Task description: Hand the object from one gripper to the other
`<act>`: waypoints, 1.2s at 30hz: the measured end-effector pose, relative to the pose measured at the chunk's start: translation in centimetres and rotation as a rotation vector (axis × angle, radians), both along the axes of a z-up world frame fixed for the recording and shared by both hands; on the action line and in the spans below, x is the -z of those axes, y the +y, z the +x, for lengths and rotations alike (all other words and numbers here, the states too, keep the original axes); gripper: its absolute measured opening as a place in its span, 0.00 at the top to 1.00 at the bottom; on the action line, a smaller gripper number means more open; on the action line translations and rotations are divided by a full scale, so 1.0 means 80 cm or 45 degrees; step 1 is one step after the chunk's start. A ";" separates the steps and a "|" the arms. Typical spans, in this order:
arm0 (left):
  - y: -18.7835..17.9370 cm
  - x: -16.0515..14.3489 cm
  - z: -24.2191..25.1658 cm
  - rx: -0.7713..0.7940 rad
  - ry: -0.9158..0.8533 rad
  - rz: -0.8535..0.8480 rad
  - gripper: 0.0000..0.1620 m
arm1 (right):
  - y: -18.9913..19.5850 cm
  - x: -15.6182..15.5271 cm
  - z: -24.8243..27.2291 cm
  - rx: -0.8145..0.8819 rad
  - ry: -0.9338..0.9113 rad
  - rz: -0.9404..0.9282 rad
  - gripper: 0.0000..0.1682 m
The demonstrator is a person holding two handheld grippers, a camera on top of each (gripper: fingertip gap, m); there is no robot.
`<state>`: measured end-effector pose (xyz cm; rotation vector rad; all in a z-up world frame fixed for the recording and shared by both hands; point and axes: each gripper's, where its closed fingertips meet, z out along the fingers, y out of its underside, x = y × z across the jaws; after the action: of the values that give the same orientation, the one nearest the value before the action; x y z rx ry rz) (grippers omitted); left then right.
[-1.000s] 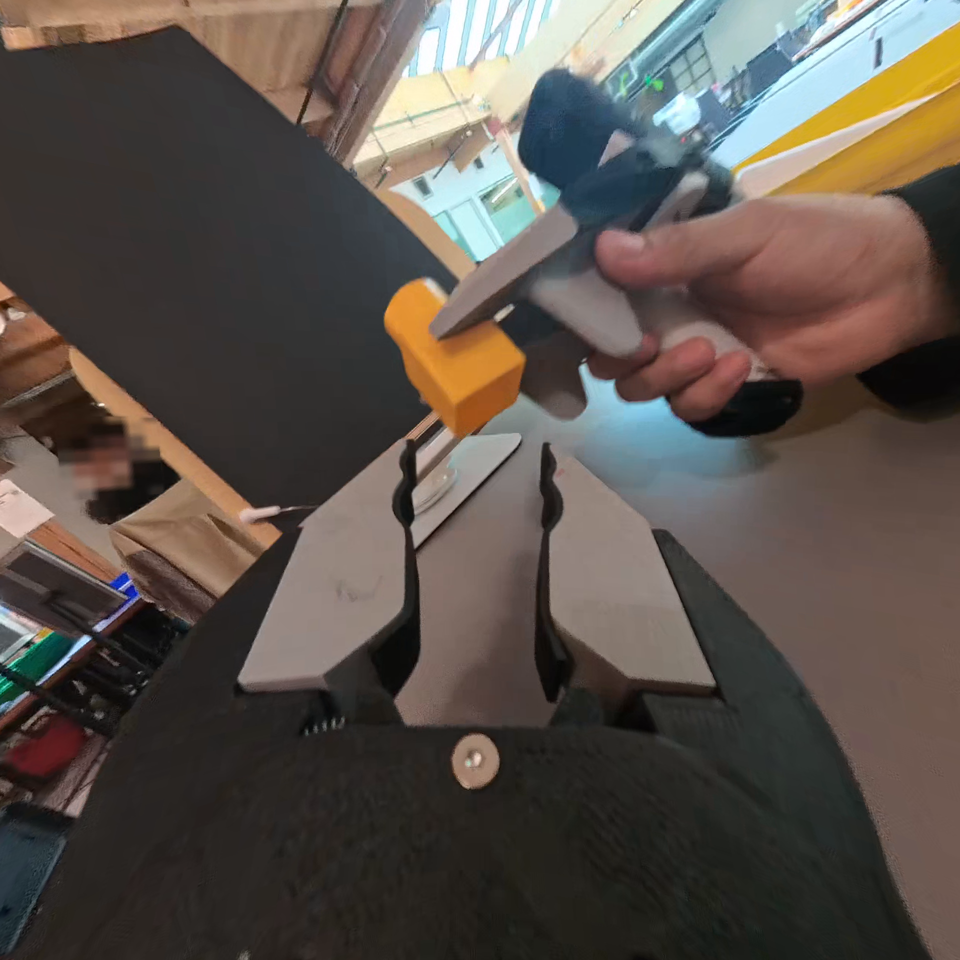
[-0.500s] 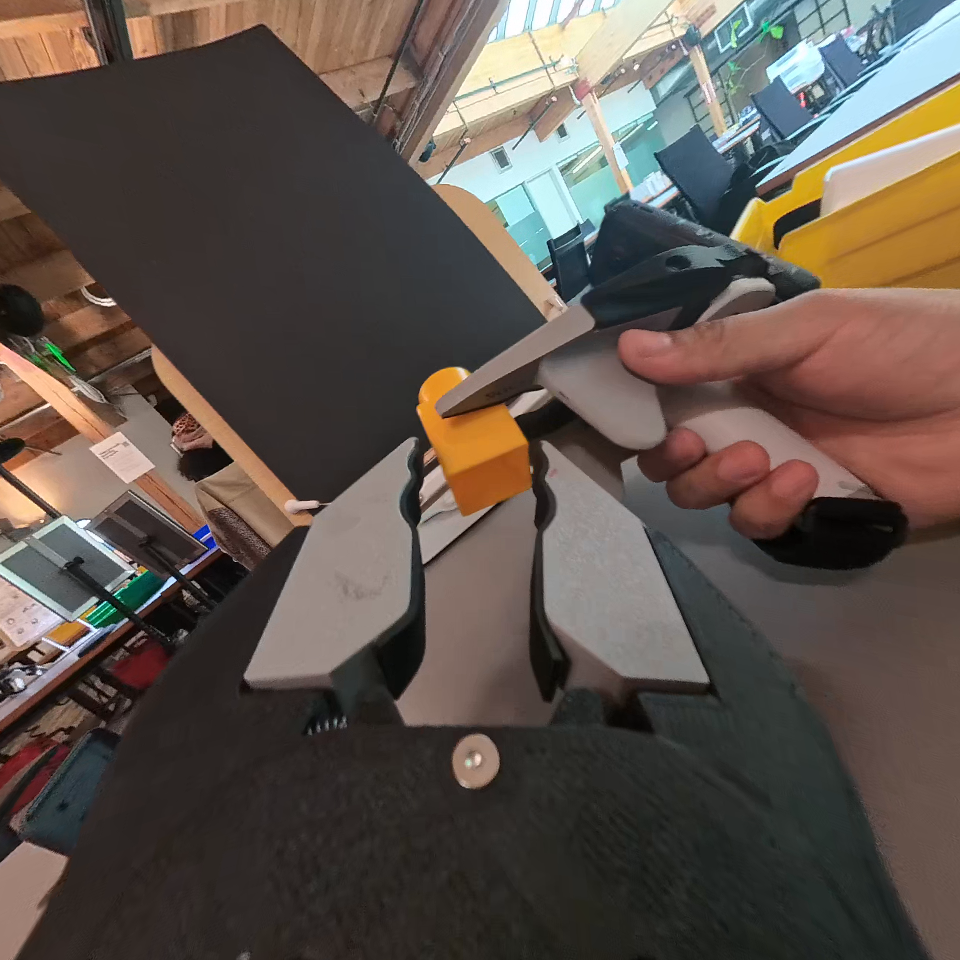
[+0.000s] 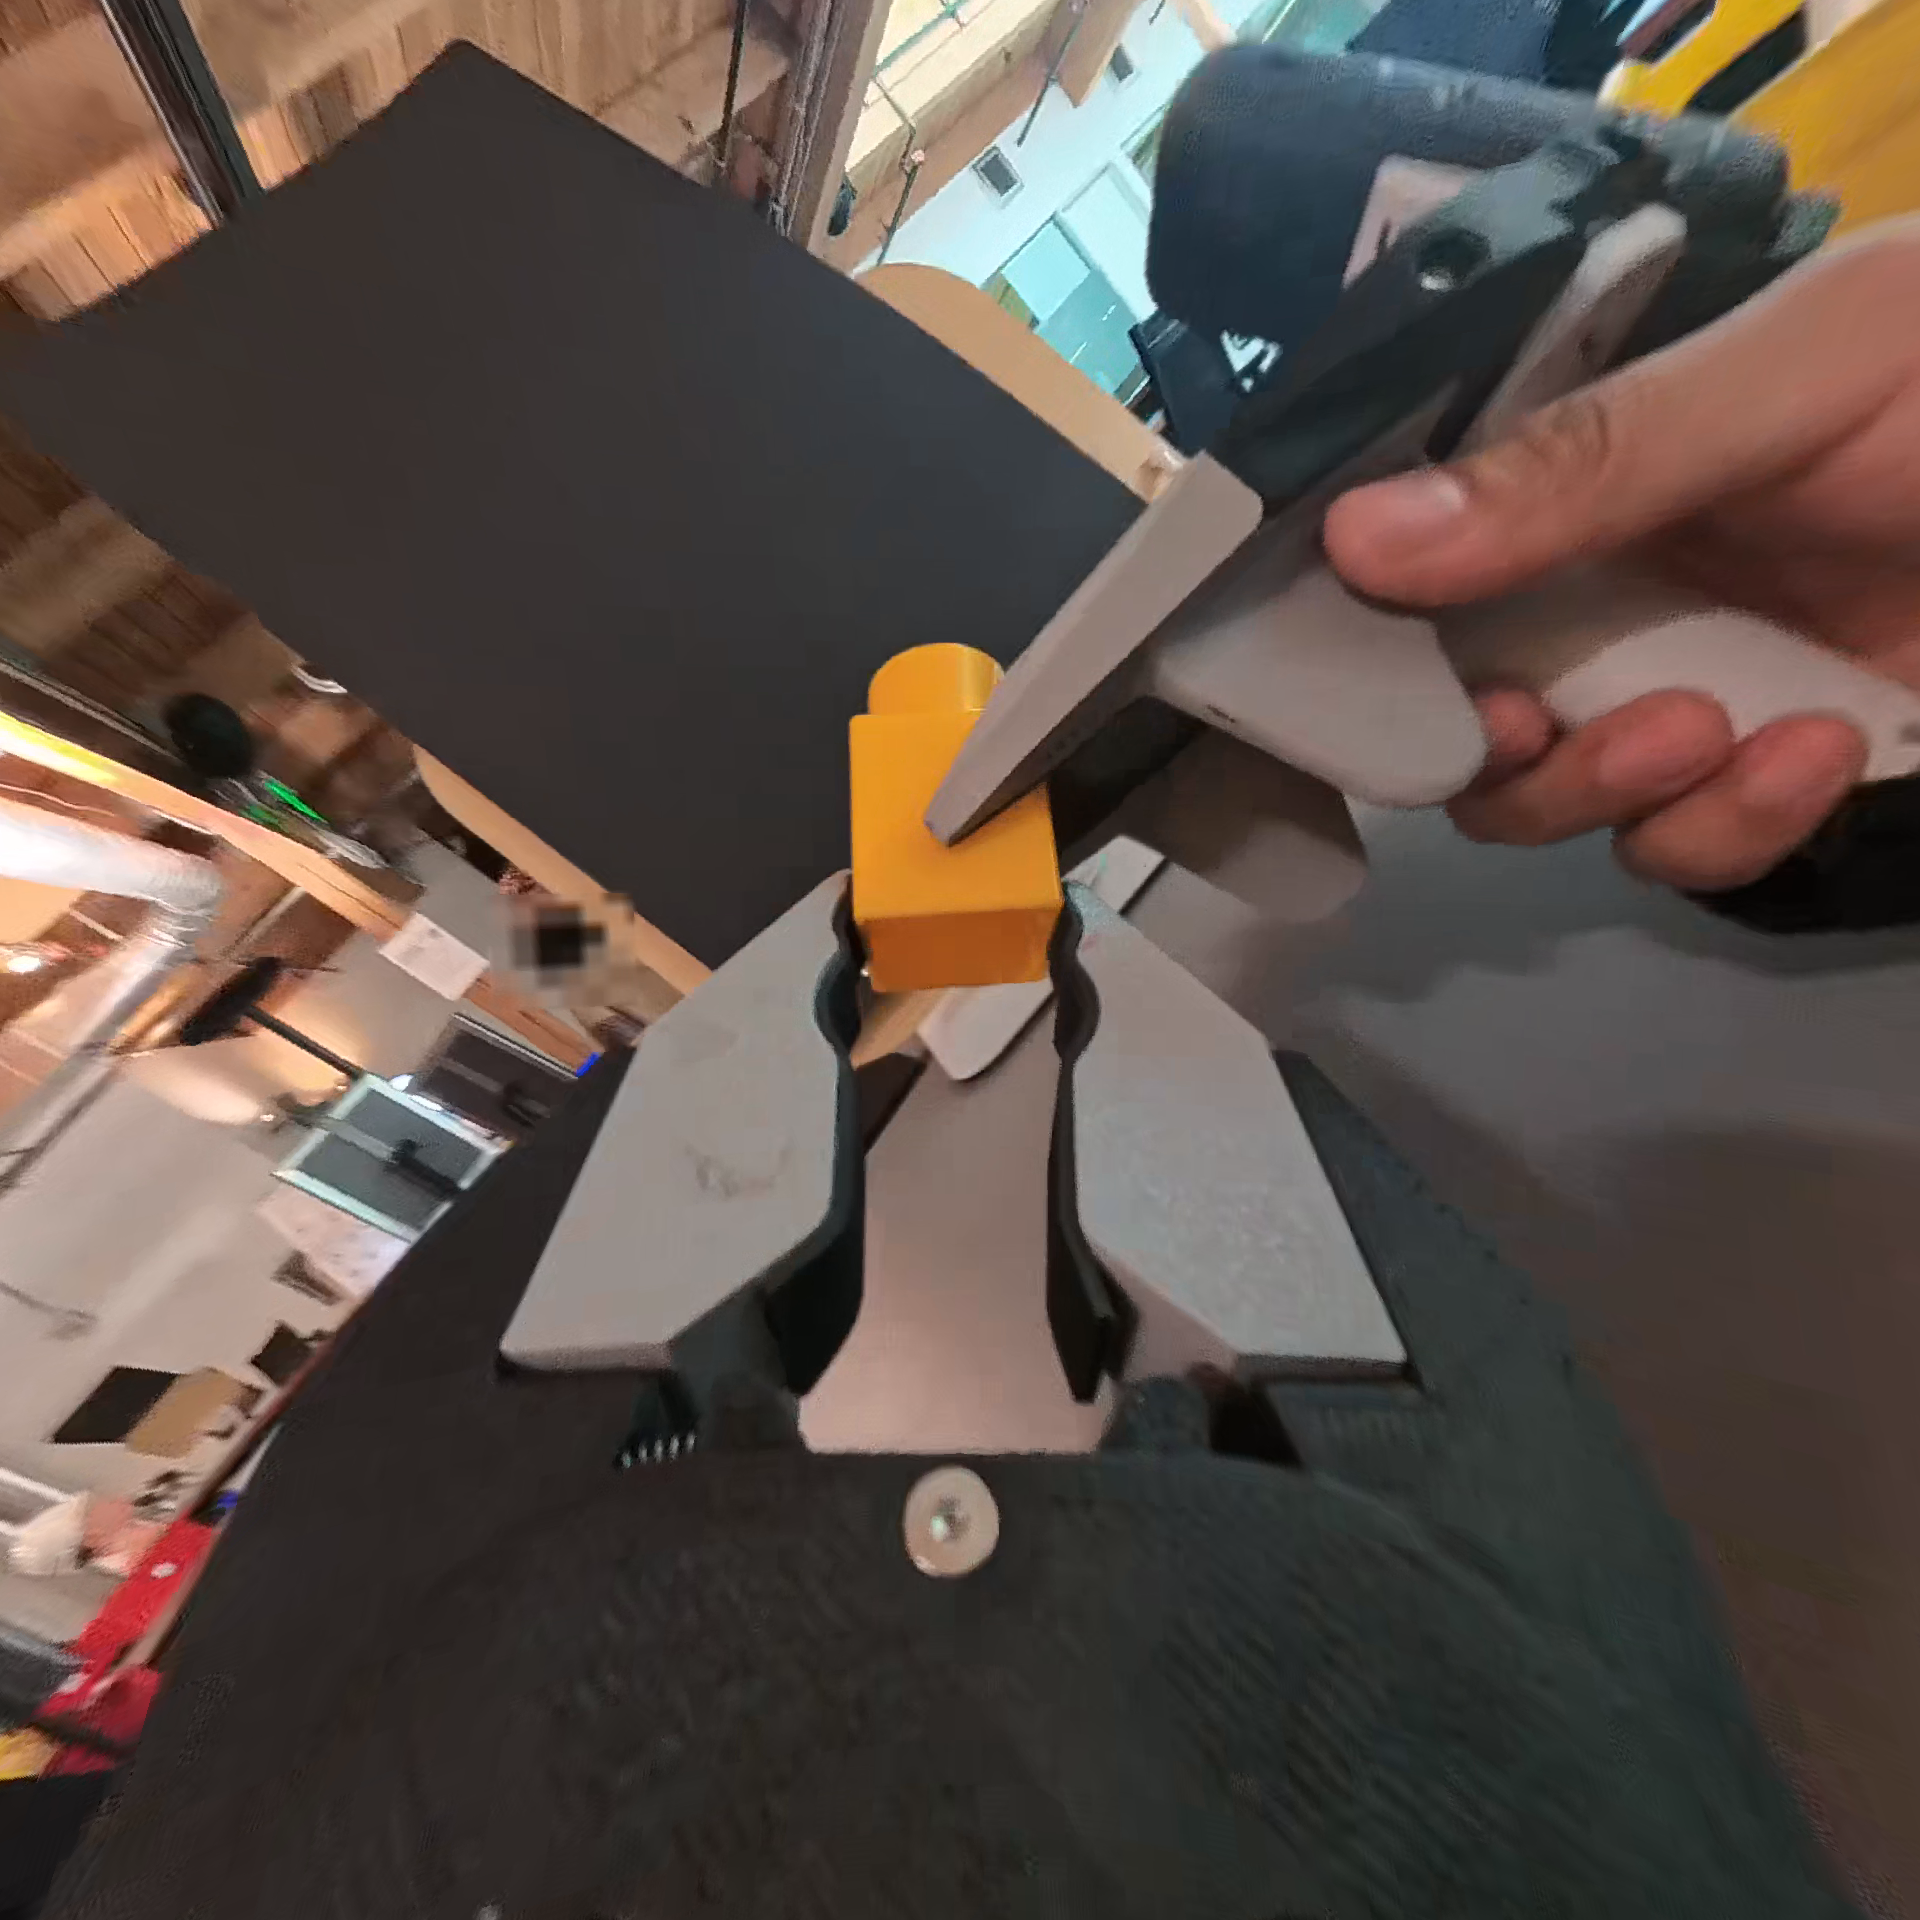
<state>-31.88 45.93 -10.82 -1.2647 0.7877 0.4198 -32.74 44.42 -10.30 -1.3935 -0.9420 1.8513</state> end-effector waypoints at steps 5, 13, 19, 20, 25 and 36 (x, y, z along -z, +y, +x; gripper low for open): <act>0.004 0.020 0.007 0.062 -0.050 -0.091 0.78 | 0.011 -0.006 0.007 0.160 -0.058 0.314 0.81; 0.000 0.049 -0.008 0.286 -0.511 -0.661 0.75 | 0.036 0.019 0.013 0.451 -0.390 1.037 0.81; -0.005 0.012 -0.043 0.569 -1.277 -0.910 0.68 | 0.042 0.037 0.011 0.680 -0.646 1.792 0.81; -0.004 0.015 -0.042 0.565 -1.300 -0.928 0.66 | 0.038 0.039 0.008 0.677 -0.661 1.864 0.81; -0.005 0.031 -0.014 0.510 -1.129 -0.953 0.59 | 0.033 0.039 0.000 0.752 -0.727 2.176 0.81; -0.007 0.039 -0.002 0.468 -0.867 -0.886 0.81 | 0.008 0.051 -0.016 0.670 -0.668 2.128 0.81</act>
<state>-32.07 45.36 -13.98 -1.7127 0.5593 -0.6195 -33.98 45.10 -14.38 -0.7619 -1.5373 -0.0498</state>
